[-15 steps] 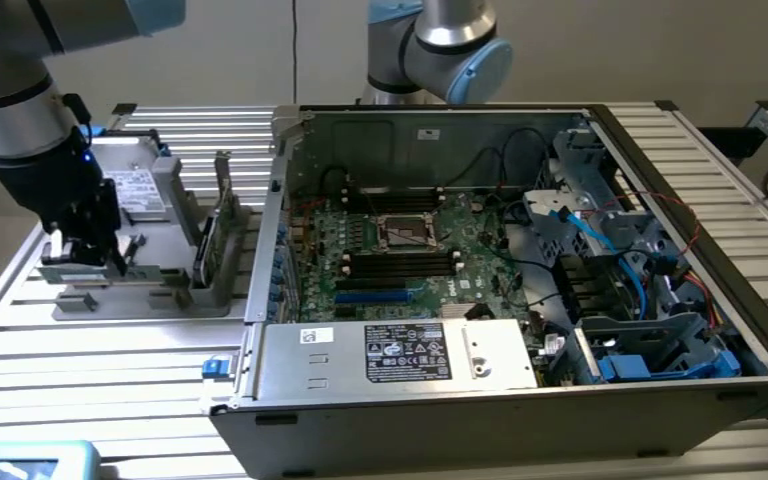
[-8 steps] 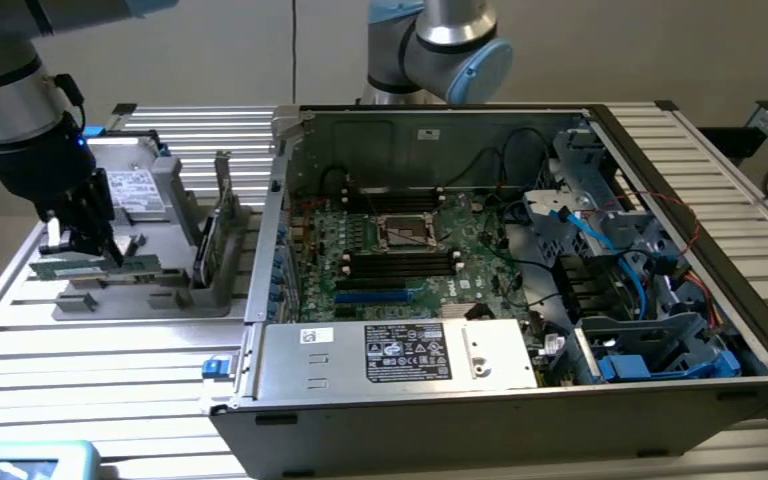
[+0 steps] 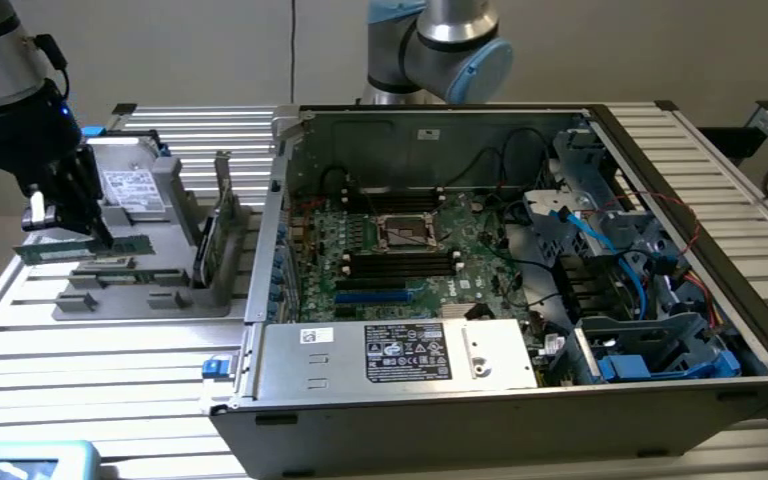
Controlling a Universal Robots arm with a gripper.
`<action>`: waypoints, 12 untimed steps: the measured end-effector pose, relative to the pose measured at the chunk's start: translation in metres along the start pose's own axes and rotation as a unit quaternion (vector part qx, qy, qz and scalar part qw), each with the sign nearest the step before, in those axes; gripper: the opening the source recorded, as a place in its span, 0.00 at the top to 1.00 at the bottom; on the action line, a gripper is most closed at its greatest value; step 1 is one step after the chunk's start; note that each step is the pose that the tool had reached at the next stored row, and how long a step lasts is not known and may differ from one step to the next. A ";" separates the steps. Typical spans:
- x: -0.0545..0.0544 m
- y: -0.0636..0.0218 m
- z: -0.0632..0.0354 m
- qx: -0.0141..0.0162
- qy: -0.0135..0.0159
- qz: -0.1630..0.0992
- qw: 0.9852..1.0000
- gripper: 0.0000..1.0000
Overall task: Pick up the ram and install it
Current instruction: 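Pick up the ram and move it above insertion slot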
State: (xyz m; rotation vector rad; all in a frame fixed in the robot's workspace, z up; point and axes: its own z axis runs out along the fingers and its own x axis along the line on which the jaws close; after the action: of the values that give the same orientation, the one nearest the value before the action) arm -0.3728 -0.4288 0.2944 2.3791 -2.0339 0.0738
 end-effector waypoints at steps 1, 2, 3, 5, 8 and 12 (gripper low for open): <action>0.000 -0.0007 -0.0044 0.000 0.000 0.000 1.000 0.86; 0.001 -0.0014 -0.0089 0.000 0.000 -0.001 1.000 0.86; 0.001 -0.0021 -0.0134 0.000 0.000 -0.001 1.000 0.86; 0.002 -0.0041 -0.0221 0.000 0.000 -0.001 1.000 0.86; 0.003 -0.0092 -0.0328 0.000 0.000 -0.001 1.000 0.86; 0.008 -0.0184 -0.0449 0.001 -0.004 -0.001 1.000 0.86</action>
State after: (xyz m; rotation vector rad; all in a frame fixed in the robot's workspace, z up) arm -0.3547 -0.4321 0.3400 2.3867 -2.0343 0.0663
